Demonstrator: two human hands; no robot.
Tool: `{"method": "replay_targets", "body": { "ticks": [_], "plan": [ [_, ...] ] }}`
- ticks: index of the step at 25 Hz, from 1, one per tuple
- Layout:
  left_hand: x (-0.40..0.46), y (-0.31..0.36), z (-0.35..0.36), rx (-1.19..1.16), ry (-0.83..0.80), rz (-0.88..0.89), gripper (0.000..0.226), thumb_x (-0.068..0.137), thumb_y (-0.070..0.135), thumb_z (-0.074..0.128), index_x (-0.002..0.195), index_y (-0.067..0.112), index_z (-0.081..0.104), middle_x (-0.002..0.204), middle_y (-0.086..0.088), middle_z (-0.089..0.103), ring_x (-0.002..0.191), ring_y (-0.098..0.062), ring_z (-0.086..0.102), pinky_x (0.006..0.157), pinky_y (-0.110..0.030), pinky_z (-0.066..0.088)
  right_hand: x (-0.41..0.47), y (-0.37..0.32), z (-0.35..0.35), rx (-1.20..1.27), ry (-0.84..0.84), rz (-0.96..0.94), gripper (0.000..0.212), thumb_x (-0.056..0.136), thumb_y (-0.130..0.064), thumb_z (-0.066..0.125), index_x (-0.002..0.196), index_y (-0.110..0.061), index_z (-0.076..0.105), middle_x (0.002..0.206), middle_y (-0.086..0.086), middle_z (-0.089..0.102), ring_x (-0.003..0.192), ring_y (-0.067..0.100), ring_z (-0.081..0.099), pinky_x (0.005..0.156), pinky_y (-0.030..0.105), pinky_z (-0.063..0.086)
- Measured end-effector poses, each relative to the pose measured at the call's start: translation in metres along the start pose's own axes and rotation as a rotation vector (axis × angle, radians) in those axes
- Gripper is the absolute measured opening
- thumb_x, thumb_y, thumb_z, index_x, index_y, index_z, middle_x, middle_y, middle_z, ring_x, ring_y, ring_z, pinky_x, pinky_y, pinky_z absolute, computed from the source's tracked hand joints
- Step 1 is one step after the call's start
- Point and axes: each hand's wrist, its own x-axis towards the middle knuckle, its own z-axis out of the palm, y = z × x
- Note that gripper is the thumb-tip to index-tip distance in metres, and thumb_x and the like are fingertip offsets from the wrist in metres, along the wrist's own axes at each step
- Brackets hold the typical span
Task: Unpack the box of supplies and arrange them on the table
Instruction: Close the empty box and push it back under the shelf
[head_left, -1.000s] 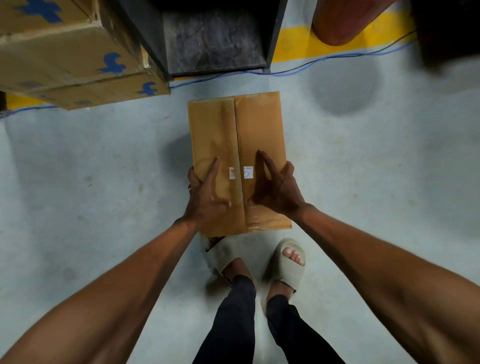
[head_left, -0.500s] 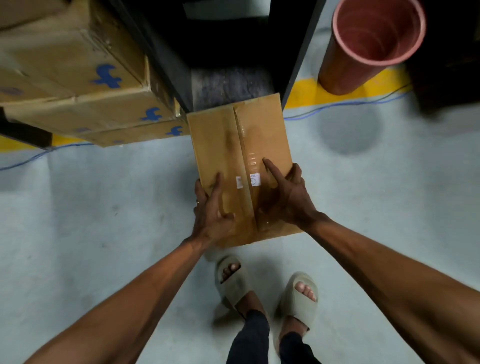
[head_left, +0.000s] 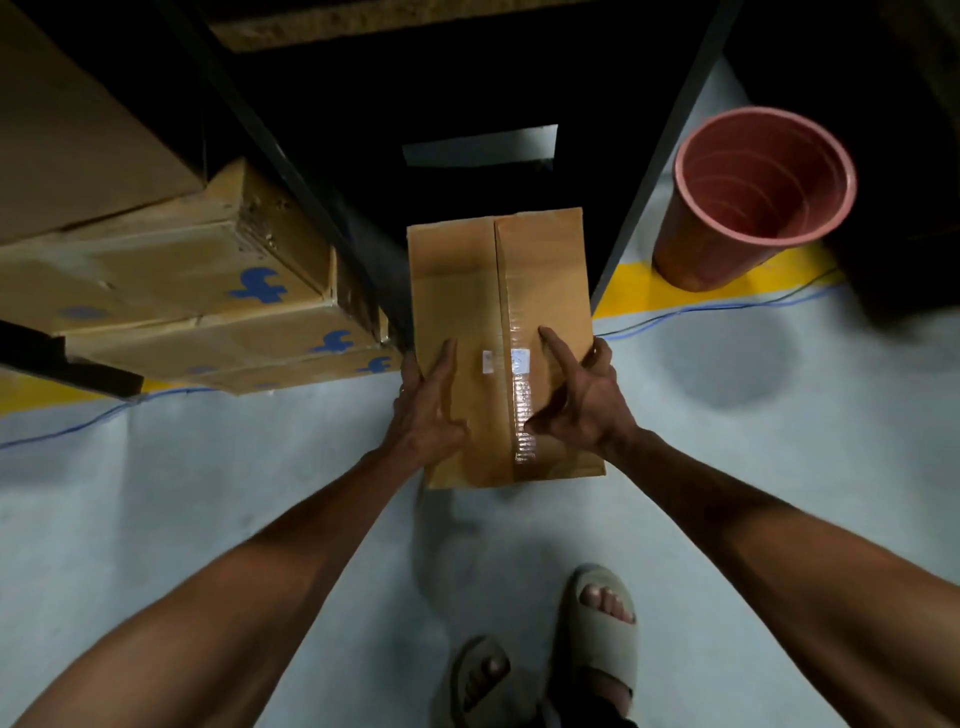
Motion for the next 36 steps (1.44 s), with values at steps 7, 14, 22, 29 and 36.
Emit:
{"method": "replay_targets", "body": {
  "ticks": [7,14,22,29,36],
  "plan": [
    [0.038,-0.006,0.003,0.153,0.015,-0.065,0.117,0.074,0.041,0.082,0.152,0.054,-0.005,0.163,0.001,-0.02,0.146,-0.046,0.015,0.116,-0.054,0.029,0.032,0.015,0.019,-0.212,-0.021,-0.115,0.11,0.07,-0.053,0.08,0.158,-0.036,0.016,0.161,0.026,-0.018,0.147,0.053,0.004,0.113,0.056,0.037],
    [-0.001,-0.013,0.044,0.616,-0.035,0.129,0.151,0.05,0.083,0.071,0.157,0.024,-0.018,0.16,-0.017,-0.032,0.147,-0.047,-0.024,0.118,-0.063,0.003,0.002,0.021,0.049,-0.612,-0.077,-0.187,0.147,0.051,-0.074,0.08,0.16,-0.02,-0.003,0.161,0.03,-0.016,0.145,0.058,-0.011,0.115,0.07,0.007],
    [-0.013,-0.006,0.059,0.711,0.131,0.184,0.118,0.075,0.061,0.07,0.16,0.01,0.008,0.166,-0.022,0.0,0.152,-0.045,0.004,0.12,-0.061,0.019,-0.007,0.029,0.043,-0.531,0.016,-0.351,0.106,0.072,-0.032,0.076,0.159,-0.013,0.019,0.163,0.029,0.008,0.151,0.047,0.004,0.121,0.059,0.019],
    [0.003,0.017,0.035,0.668,0.21,0.209,0.093,0.086,0.03,0.071,0.159,0.007,0.017,0.166,-0.018,0.011,0.153,-0.038,0.015,0.119,-0.055,0.028,0.008,0.011,0.016,-0.479,0.096,-0.415,0.079,0.069,0.007,0.074,0.143,-0.007,0.052,0.148,0.015,0.05,0.134,0.039,0.049,0.102,0.047,0.051],
    [0.036,0.01,0.017,0.685,0.256,0.331,0.085,0.076,-0.005,0.07,0.153,0.005,0.034,0.161,-0.017,0.031,0.148,-0.039,0.03,0.116,-0.05,0.037,0.041,-0.002,0.004,-0.46,0.029,-0.334,0.074,0.093,-0.002,0.057,0.158,-0.021,0.026,0.166,-0.003,0.019,0.153,0.025,0.015,0.118,0.037,0.035]
  ]
}}
